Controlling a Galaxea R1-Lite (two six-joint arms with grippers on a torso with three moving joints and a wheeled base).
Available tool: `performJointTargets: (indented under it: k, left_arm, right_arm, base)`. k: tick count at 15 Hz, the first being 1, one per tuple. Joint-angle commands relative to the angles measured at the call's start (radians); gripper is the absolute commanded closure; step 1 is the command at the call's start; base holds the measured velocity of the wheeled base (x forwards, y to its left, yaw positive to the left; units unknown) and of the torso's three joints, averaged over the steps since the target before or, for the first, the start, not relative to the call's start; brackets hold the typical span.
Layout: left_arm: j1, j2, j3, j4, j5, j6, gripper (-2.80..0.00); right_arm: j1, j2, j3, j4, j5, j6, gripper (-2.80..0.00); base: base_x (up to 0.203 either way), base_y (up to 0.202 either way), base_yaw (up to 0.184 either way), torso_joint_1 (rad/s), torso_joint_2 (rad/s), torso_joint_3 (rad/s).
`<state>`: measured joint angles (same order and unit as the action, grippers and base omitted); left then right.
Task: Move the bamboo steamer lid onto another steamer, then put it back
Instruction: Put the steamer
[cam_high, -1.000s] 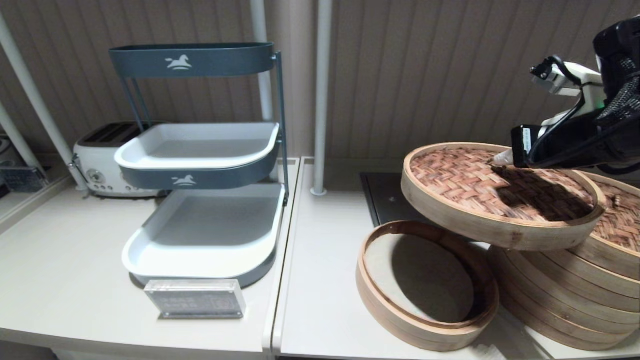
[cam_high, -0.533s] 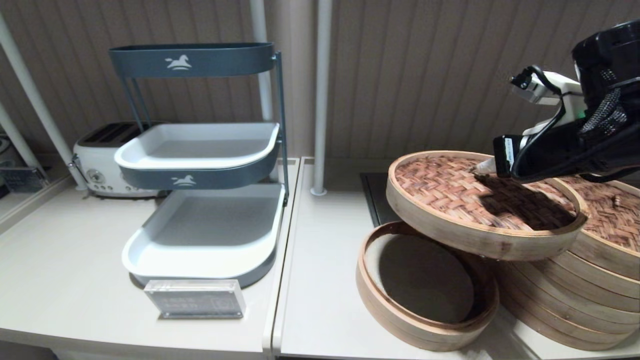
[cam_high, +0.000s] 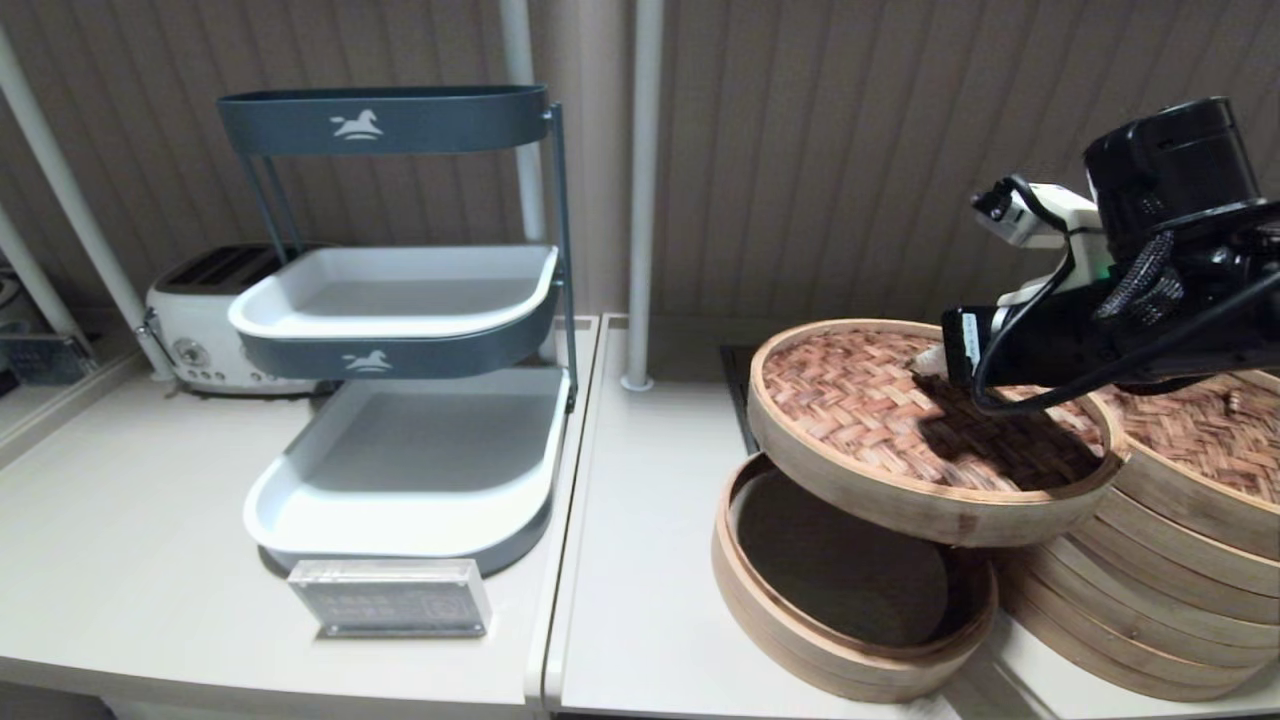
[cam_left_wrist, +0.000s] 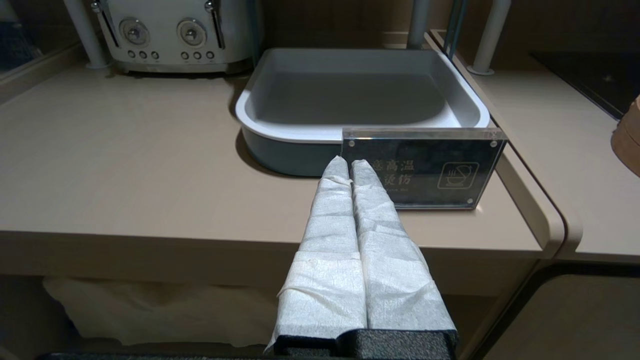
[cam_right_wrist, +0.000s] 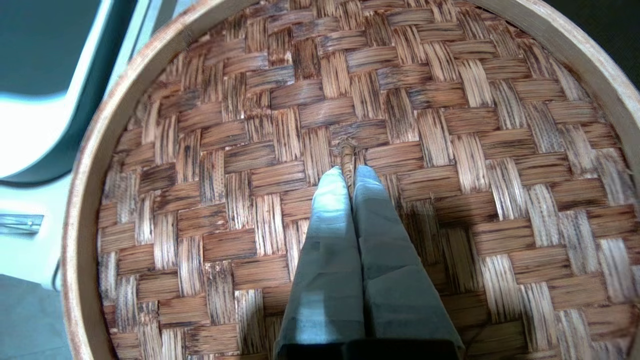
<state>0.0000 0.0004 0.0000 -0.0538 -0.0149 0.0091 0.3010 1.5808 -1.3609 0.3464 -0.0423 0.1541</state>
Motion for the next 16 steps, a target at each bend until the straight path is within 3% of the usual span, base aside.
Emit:
performJointTargets:
  k: [1, 5, 10, 16]
  left_arm:
    - [0.000, 0.000, 0.028, -0.001, 0.000, 0.000, 0.00]
    - [0.000, 0.000, 0.028, 0.000, 0.000, 0.000, 0.00]
    - [0.000, 0.000, 0.028, 0.000, 0.000, 0.000, 0.00]
    - [0.000, 0.000, 0.028, -0.001, 0.000, 0.000, 0.00]
  right_arm:
    - [0.017, 0.016, 0.010, -0.009, -0.001, 0.010, 0.00]
    - [0.041, 0.054, 0.033, -0.020, -0.002, 0.020, 0.00]
    - [0.027, 0.079, 0.137, -0.156, -0.005, 0.021, 0.00]
    - [0.024, 0.151, 0.150, -0.168, -0.014, 0.022, 0.00]
  base:
    - [0.000, 0.000, 0.000, 0.000, 0.00, 0.000]
    - [0.000, 0.000, 0.000, 0.000, 0.00, 0.000]
    - [0.000, 0.000, 0.000, 0.000, 0.00, 0.000]
    - [0.000, 0.000, 0.000, 0.000, 0.00, 0.000]
